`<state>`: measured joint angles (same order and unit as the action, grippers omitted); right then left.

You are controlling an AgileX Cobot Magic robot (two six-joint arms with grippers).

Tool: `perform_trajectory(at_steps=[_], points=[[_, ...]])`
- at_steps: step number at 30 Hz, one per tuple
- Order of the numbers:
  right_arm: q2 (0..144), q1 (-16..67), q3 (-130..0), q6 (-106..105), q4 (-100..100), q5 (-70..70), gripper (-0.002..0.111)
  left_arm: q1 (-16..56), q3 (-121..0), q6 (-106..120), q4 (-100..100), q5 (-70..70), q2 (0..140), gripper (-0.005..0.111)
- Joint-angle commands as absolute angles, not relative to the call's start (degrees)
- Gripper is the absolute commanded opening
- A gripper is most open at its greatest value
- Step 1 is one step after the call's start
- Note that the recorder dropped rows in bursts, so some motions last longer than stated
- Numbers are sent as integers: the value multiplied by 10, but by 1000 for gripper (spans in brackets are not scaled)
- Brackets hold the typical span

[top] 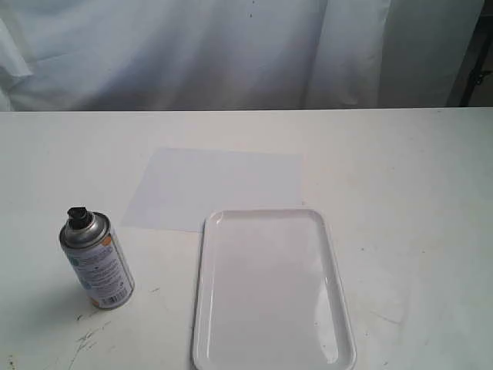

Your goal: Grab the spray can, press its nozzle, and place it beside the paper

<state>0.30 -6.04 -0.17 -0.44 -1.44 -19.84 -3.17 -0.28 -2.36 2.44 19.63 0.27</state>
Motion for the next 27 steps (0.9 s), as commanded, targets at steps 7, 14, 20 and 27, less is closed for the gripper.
perform_trajectory(at_steps=[7, 14, 20, 27], points=[[0, -64, 0, -5, -11, -197, 0, -28, 0, -26, 24, 191, 0, 0], [0, -64, 0, -5, -11, -197, 0, -28, 0, -14, 6, 148, 0, 0], [0, -64, 0, -5, -11, -197, 0, -28, 0, -13, 7, -18, 0, 0], [0, -64, 0, -5, -11, -197, 0, -28, 0, -12, 7, -77, 0, 0]])
